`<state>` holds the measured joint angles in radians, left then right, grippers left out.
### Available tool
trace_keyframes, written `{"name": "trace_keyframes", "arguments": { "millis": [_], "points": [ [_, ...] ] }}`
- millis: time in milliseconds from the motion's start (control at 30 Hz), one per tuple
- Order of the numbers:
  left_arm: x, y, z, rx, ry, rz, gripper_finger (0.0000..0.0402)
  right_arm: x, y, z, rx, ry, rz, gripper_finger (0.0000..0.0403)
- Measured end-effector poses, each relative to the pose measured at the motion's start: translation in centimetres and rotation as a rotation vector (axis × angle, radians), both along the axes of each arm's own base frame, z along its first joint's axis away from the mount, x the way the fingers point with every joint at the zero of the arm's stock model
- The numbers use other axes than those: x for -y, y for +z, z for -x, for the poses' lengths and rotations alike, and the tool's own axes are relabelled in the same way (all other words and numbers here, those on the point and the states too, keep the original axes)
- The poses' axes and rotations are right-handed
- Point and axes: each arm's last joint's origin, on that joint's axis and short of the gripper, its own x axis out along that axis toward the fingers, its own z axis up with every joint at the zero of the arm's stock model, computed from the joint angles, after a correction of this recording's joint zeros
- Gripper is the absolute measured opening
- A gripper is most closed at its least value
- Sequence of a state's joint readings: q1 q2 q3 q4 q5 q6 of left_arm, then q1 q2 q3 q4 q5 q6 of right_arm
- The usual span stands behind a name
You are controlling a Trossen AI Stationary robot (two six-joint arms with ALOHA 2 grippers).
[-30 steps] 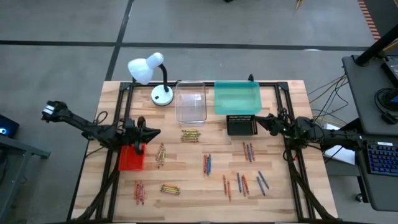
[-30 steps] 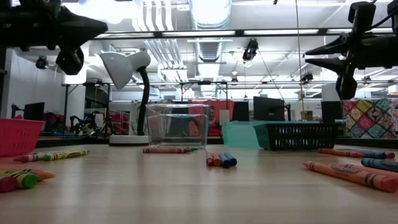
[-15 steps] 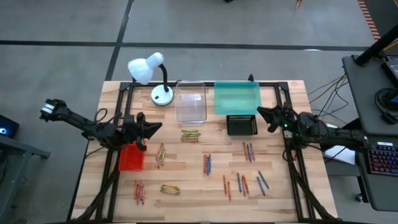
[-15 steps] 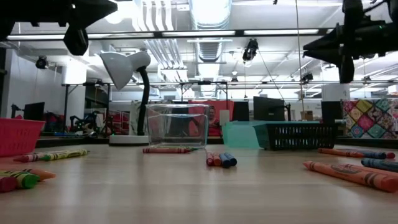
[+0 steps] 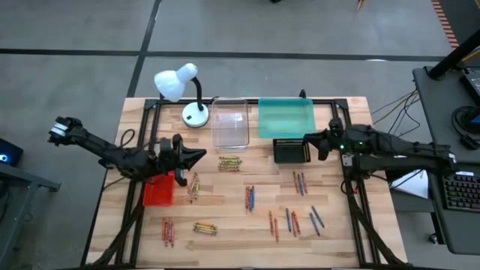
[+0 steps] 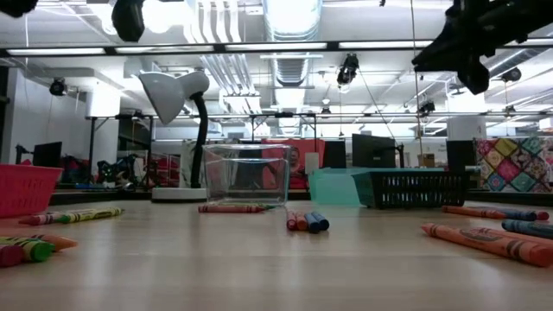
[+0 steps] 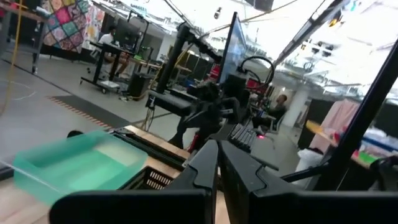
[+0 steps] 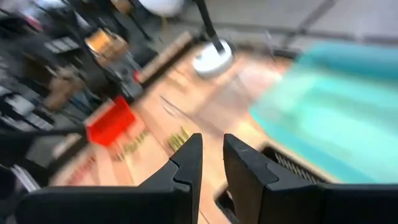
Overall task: Sort crayons
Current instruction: Put the red crayon into the black bin
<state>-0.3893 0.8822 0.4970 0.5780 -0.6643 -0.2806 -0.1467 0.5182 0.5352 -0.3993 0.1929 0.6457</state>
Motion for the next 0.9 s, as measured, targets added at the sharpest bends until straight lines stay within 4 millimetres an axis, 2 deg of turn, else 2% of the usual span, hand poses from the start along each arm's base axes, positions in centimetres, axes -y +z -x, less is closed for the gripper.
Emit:
{"name": "trace_keyframes", "arguments": {
  "millis": [133,300,467,667,900],
  "points": [
    [0.2,1.7,-0.5,-0.069,-0.003,-0.012,0.0000,0.0,0.0,-0.6,-0.112,-0.001,-0.056,0.0059],
    [0.1,4.4,0.0,-0.163,-0.007,-0.023,0.0000,0.1,-0.4,-1.0,-0.219,-0.007,-0.089,0.0059],
    [0.0,6.1,0.4,-0.236,-0.005,-0.039,0.0000,-0.2,-0.9,-1.5,-0.248,0.077,-0.156,0.0059],
    [-0.1,6.9,0.7,-0.315,-0.012,-0.066,0.0000,-0.5,-1.6,-2.2,-0.286,0.200,-0.277,0.0059],
    [-0.5,8.8,1.0,-0.295,0.058,-0.116,0.0000,-0.5,-2.3,-3.0,-0.319,0.191,-0.338,0.0059]
  ]
}}
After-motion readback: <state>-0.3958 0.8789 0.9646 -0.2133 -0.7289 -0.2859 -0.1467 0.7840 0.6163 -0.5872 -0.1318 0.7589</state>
